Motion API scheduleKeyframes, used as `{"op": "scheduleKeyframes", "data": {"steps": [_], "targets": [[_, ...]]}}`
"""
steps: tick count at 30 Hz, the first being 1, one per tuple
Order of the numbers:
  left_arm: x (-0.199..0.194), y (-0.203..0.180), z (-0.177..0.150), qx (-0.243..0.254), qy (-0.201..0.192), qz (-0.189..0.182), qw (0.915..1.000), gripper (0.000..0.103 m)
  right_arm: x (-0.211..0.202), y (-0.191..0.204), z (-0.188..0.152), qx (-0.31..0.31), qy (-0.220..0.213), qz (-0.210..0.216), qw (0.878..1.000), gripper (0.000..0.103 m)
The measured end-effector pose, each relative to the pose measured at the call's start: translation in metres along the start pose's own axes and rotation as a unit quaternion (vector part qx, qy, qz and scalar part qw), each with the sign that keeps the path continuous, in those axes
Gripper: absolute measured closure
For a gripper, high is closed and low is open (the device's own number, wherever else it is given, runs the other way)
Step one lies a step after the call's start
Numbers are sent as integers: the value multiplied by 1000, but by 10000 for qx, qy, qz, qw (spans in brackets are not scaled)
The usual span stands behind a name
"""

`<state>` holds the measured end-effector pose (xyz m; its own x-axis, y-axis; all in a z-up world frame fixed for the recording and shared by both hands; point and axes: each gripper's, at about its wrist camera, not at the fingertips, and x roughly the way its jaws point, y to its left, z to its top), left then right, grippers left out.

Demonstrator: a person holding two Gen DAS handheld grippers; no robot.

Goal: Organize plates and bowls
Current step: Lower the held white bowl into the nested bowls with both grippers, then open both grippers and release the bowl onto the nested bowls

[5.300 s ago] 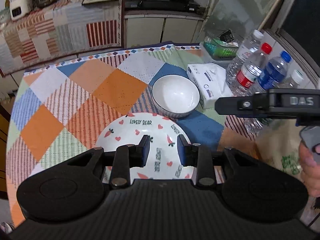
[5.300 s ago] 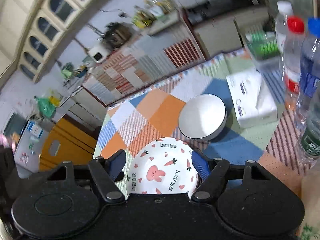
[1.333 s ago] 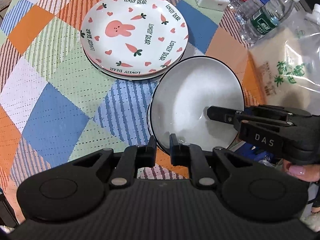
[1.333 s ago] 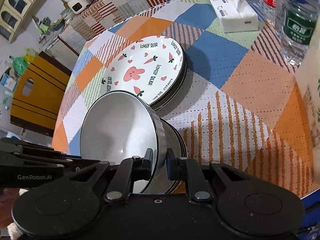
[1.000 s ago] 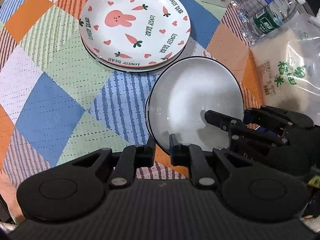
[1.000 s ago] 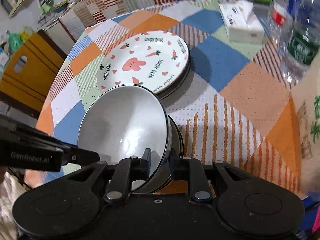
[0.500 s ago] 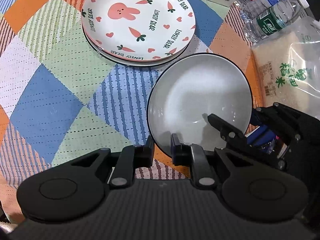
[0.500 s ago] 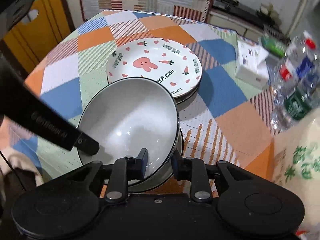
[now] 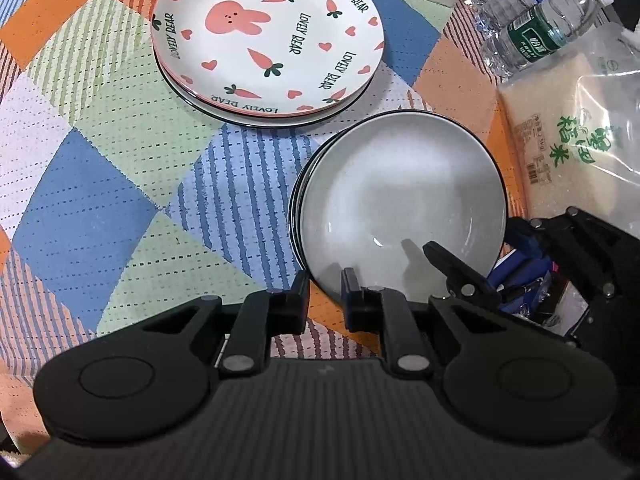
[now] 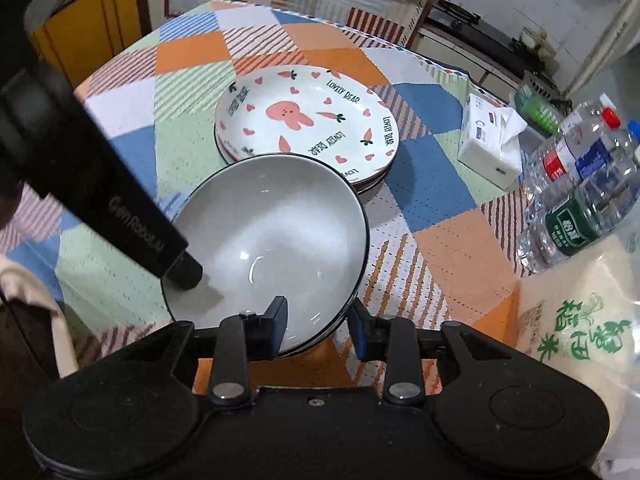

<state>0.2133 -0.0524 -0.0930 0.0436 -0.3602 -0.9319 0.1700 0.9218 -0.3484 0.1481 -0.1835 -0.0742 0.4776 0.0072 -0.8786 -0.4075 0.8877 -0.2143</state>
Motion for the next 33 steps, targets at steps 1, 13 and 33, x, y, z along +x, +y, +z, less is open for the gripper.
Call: {"op": "scheduleKeyframes", "data": {"steps": [1, 13, 33], "targets": [[0, 1, 0, 10, -21, -17, 10000, 89, 0, 1, 0, -25, -19, -21, 10000, 60], [-30, 1, -9, 590, -840, 9, 9947, 89, -22, -29, -11, 524, -462, 614, 9957, 58], [-14, 37, -31, 497, -1916, -556, 9786, 55, -6, -38, -77, 403, -1592, 2026, 9654, 5]]}}
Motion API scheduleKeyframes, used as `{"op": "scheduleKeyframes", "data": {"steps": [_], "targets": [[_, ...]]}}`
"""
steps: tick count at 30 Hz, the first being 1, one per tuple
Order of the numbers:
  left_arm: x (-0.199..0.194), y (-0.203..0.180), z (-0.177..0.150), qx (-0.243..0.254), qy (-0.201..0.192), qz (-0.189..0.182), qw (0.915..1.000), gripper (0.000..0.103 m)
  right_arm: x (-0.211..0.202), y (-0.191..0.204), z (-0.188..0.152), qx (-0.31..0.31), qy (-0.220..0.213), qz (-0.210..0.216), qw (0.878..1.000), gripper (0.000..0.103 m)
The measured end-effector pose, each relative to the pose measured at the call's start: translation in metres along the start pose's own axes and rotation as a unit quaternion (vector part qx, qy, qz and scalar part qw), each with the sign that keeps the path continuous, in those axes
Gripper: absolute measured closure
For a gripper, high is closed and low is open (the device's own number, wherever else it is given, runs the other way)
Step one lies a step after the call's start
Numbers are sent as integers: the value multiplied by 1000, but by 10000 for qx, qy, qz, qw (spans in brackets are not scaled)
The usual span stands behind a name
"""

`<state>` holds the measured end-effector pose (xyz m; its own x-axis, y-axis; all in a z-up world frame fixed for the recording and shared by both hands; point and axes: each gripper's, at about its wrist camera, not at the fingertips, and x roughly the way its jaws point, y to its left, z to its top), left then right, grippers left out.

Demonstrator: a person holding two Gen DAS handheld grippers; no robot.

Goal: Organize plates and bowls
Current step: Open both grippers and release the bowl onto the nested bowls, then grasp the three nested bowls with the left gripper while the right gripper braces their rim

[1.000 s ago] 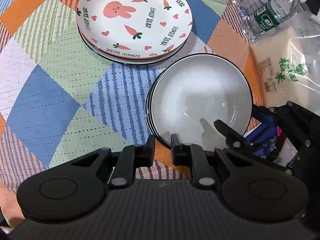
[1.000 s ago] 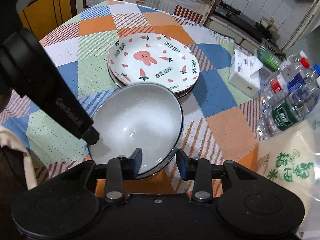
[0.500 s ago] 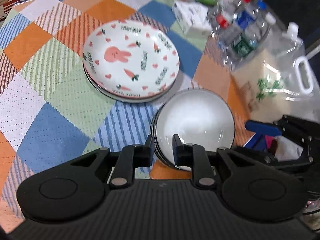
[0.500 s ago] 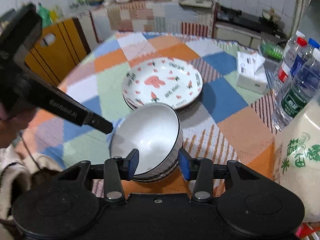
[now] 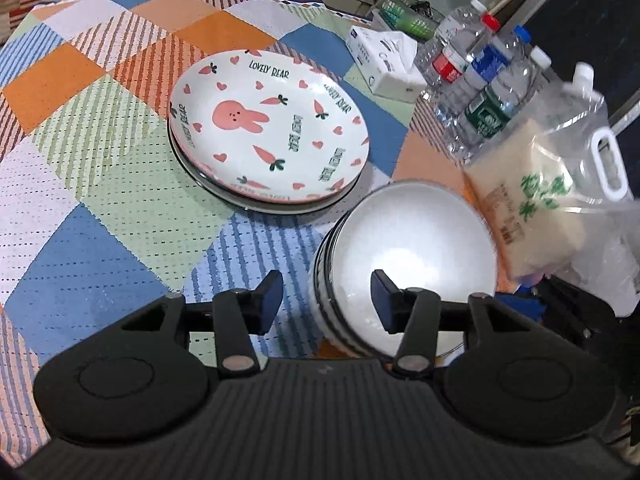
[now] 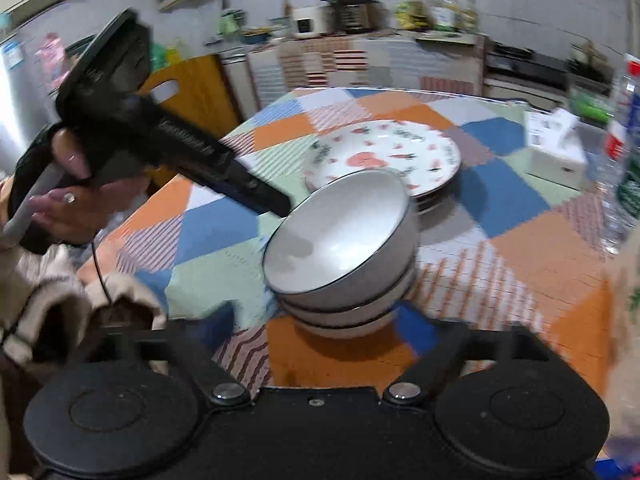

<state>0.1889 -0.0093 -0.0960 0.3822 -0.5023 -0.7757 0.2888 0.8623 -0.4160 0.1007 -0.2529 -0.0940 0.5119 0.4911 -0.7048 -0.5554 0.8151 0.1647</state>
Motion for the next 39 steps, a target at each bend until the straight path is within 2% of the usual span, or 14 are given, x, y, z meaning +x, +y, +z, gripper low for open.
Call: {"op": "scheduleKeyframes", "data": {"steps": [6, 9, 13, 15, 20, 24, 35, 39], "targets": [[12, 2, -10, 192, -66, 39, 9998, 49, 36, -3, -14, 105, 19, -347, 9993, 5], [19, 7, -9, 58, -141, -42, 9999, 46, 48, -5, -20, 158, 39, -393, 9991, 5], [40, 21, 0, -336, 215, -287, 9988, 45, 67, -4, -24, -84, 36, -497, 9987, 5], [45, 26, 0, -460, 216, -389, 9980, 45, 70, 0, -24, -216, -42, -501, 9985, 4], [56, 24, -4, -419, 318, -524, 9972, 50, 75, 0, -25, -265, -130, -634, 9976, 4], [58, 25, -6, -531, 310, -748, 9953, 65, 83, -4, -27, -28, -132, -632, 9979, 4], [56, 22, -9, -594, 275, -728, 9952, 66, 98, 3, -26, -149, -329, -763, 9964, 2], [53, 18, -10, -481, 413, -698, 9955, 65, 97, 8, -23, -81, -210, -805, 9965, 2]]}}
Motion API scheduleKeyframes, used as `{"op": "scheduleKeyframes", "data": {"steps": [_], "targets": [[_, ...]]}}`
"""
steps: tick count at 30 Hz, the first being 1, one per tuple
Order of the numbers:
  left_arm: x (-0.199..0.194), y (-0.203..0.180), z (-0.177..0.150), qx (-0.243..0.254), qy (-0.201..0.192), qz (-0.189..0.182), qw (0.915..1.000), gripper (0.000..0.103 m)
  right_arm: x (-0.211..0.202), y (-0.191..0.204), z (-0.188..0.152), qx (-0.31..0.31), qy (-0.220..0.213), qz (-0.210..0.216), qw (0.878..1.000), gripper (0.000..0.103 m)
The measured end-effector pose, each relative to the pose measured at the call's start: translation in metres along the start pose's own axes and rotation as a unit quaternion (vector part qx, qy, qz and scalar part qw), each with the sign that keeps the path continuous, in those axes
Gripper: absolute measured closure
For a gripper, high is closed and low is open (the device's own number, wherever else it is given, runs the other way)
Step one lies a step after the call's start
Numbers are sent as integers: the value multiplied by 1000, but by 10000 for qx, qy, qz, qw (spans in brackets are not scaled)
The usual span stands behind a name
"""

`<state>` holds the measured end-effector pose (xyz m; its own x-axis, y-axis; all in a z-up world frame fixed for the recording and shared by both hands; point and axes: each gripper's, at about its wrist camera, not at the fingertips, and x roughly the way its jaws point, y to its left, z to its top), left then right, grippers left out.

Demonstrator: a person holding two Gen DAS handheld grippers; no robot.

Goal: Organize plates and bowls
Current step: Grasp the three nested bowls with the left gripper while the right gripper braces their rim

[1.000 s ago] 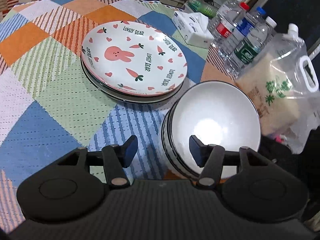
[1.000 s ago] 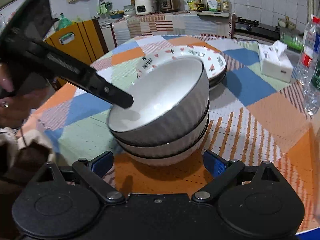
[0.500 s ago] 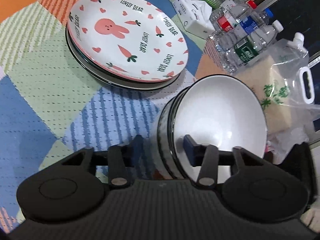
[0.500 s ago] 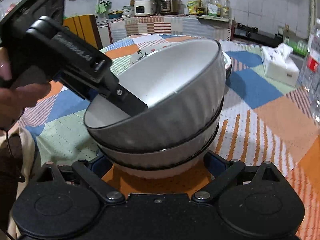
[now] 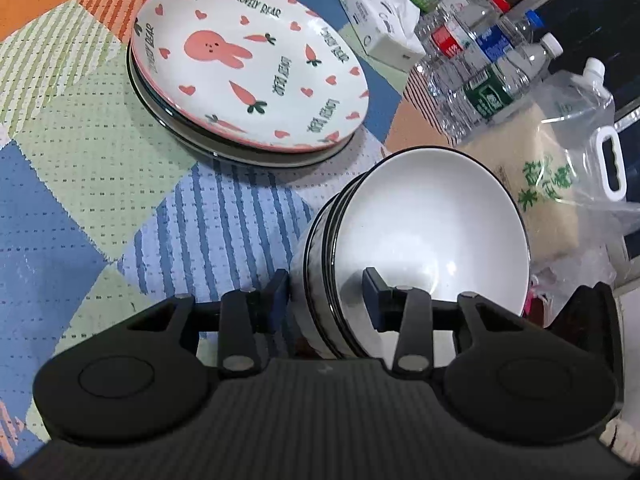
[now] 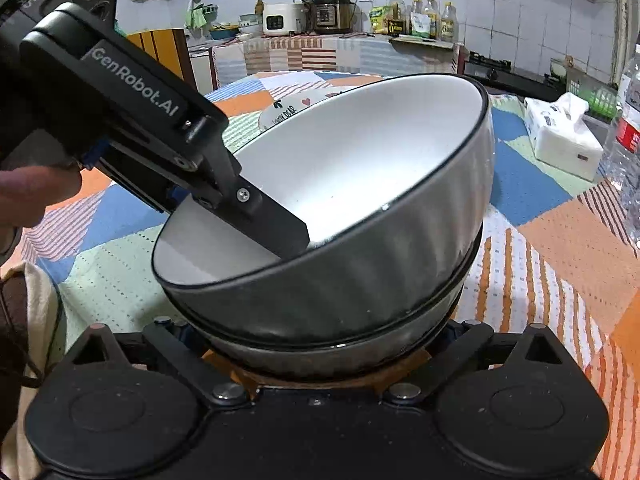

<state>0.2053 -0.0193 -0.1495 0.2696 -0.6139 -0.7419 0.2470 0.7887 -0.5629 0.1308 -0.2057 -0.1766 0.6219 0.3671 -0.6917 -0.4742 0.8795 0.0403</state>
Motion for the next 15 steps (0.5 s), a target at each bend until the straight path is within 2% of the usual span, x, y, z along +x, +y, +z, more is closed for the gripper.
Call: {"op": "scheduleKeyframes", "data": {"steps": [8, 15], "targets": [[-20, -8, -12, -71, -12, 76, 9999, 65, -13, 11, -7, 32, -116, 51, 9999, 2], [-53, -14, -11, -167, -263, -44, 9995, 65, -38, 25, 3, -231, -348, 57, 9991, 2]]}}
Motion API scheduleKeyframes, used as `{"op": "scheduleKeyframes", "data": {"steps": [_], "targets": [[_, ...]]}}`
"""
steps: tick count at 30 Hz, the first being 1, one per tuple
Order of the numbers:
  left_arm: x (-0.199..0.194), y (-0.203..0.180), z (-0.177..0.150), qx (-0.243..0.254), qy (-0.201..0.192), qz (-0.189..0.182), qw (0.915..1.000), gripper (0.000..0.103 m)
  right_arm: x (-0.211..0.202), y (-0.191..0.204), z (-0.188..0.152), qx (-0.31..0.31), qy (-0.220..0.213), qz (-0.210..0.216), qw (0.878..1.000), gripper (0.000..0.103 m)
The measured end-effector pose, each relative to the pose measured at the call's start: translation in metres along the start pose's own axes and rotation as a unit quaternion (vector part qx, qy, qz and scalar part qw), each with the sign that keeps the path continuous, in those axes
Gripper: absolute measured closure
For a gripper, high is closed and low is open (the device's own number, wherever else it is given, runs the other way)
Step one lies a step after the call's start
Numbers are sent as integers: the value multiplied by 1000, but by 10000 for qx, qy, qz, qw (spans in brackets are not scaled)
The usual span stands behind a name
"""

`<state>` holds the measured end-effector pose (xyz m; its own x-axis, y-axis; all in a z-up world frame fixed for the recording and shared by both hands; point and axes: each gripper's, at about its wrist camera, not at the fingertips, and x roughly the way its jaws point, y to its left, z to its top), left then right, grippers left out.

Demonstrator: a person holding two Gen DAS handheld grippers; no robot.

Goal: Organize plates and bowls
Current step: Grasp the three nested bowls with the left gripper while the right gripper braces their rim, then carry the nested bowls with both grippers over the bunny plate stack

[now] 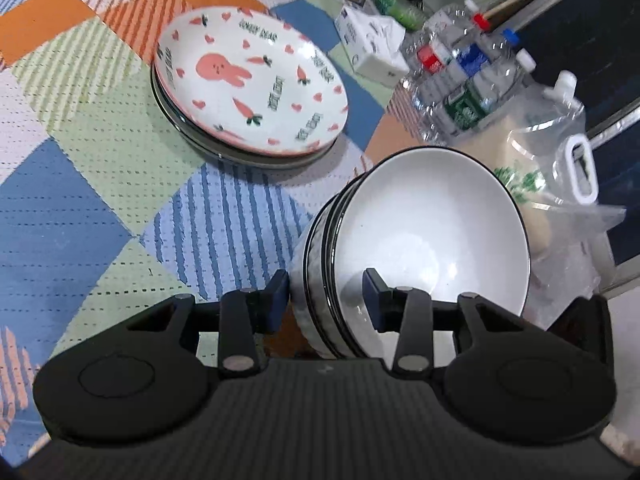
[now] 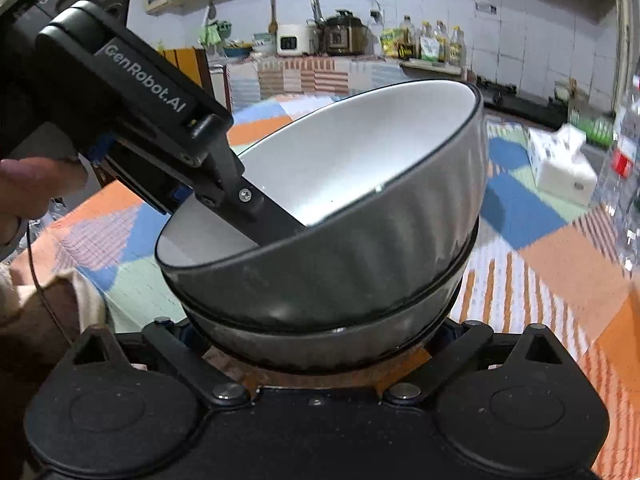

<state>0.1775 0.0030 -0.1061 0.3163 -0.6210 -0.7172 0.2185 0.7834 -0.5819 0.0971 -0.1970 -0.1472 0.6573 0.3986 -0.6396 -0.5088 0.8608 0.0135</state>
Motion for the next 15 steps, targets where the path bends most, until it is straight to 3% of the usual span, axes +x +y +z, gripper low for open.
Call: {"op": "scheduleKeyframes", "data": {"steps": [4, 15], "targets": [[-16, -7, 9, 89, -315, 36, 9995, 65, -7, 3, 14, -40, -222, -73, 9997, 2], [-43, 1, 54, -50, -691, 74, 9976, 65, 3, -5, 64, -243, -491, 42, 9985, 2]]}}
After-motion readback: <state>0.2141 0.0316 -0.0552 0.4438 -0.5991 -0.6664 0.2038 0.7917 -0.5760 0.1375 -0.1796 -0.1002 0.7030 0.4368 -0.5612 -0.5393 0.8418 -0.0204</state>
